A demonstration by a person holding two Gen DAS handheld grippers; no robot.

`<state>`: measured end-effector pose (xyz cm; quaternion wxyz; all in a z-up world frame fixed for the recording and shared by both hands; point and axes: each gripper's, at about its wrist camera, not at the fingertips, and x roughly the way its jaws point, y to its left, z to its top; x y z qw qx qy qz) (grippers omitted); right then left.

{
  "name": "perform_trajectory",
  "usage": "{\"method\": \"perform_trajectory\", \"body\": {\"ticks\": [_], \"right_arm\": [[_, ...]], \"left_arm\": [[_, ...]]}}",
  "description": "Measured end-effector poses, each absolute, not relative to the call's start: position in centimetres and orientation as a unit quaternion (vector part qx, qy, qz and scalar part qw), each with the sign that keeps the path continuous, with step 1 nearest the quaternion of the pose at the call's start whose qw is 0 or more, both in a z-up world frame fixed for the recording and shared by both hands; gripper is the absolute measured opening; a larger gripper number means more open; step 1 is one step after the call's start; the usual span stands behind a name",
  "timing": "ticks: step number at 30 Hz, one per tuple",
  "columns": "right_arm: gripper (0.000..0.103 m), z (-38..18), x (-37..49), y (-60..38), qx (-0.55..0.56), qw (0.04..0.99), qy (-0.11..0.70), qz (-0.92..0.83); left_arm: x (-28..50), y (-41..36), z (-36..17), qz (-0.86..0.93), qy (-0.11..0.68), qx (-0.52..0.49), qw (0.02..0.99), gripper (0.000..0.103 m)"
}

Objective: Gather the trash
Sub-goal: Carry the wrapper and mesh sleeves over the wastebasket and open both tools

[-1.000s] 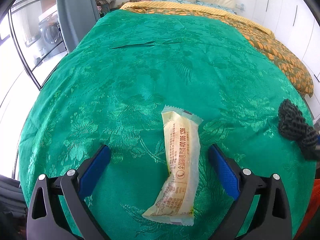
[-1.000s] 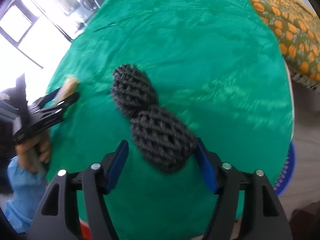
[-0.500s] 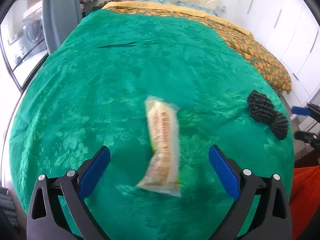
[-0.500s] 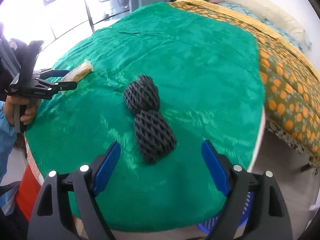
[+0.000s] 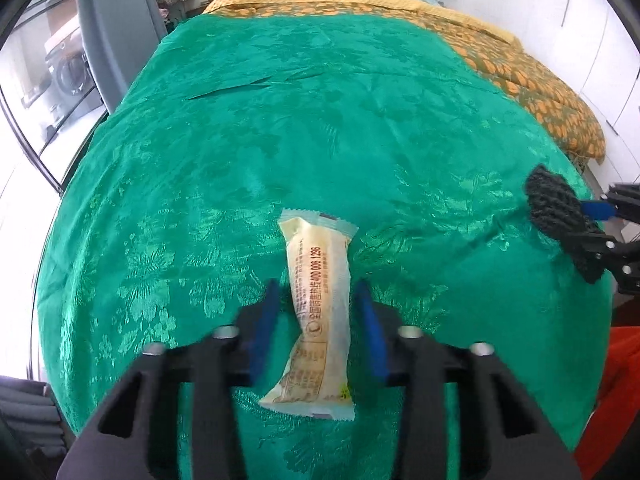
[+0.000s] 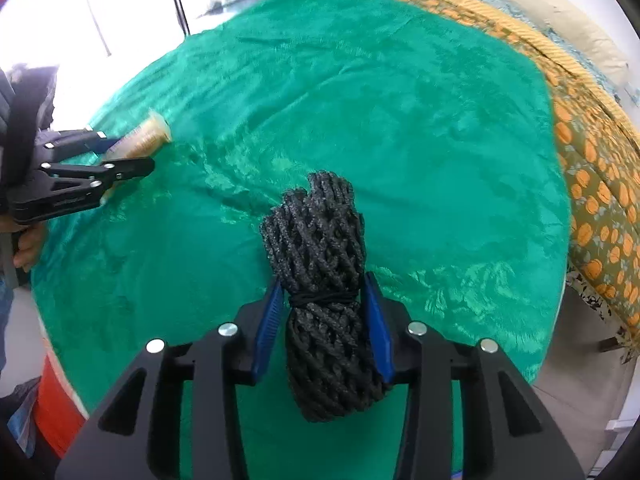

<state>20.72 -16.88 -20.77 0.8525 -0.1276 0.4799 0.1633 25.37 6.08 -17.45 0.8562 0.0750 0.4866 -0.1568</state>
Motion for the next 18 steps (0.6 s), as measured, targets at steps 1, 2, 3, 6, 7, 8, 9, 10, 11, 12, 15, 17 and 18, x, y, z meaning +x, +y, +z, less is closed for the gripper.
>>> {"method": "perform_trajectory", "body": {"ticks": [1, 2, 3, 6, 7, 8, 9, 10, 11, 12, 15, 17, 18], "right_arm": [[0.039, -20.5, 20.3, -17.1, -0.119, 0.856, 0.476, 0.164], [0.039, -20.1, 19.8, -17.6, -0.108, 0.860, 0.470, 0.166], [0.039, -19.6, 18.9, -18.1, -0.096, 0.865, 0.463, 0.167], [0.039, -18.7, 17.0, -19.9, -0.061, 0.874, 0.450, 0.170], [0.039, -18.4, 16.6, -20.6, -0.049, 0.876, 0.448, 0.170], [0.039, -18.1, 16.0, -21.4, -0.032, 0.879, 0.445, 0.171], [0.039, -17.9, 15.5, -22.3, -0.016, 0.881, 0.441, 0.171], [0.039, -17.5, 14.6, -24.1, 0.011, 0.884, 0.435, 0.169], [0.039, -17.4, 14.2, -25.0, 0.026, 0.885, 0.433, 0.168], [0.039, -17.3, 13.3, -27.0, 0.056, 0.886, 0.430, 0.165], [0.039, -17.6, 10.9, -31.7, 0.104, 0.890, 0.423, 0.137], [0.039, -18.0, 9.8, -34.3, 0.112, 0.894, 0.420, 0.108], [0.039, -18.3, 9.3, -35.6, 0.114, 0.896, 0.418, 0.092]], "left_arm": [[25.3, 6.3, -17.4, -0.158, 0.487, 0.066, 0.857, 0.021], [25.2, 6.4, -17.3, -0.158, 0.488, 0.056, 0.857, 0.021], [25.1, 6.5, -17.3, -0.160, 0.487, 0.046, 0.858, 0.020], [24.3, 6.1, -16.9, -0.167, 0.477, 0.034, 0.862, 0.018], [24.0, 5.7, -16.7, -0.169, 0.474, 0.033, 0.864, 0.017], [23.7, 5.3, -16.5, -0.173, 0.471, 0.029, 0.864, 0.017], [23.3, 4.8, -16.2, -0.179, 0.468, 0.025, 0.865, 0.016], [22.9, 4.3, -15.8, -0.186, 0.465, 0.022, 0.866, 0.016], [22.4, 3.6, -15.5, -0.194, 0.461, 0.019, 0.866, 0.016], [21.9, 2.8, -15.0, -0.203, 0.458, 0.018, 0.866, 0.016], [20.3, -0.6, -13.7, -0.240, 0.448, 0.019, 0.861, 0.016], [19.1, -3.4, -13.0, -0.269, 0.443, 0.022, 0.855, 0.016], [18.5, -5.1, -12.7, -0.285, 0.441, 0.026, 0.851, 0.016]]}}
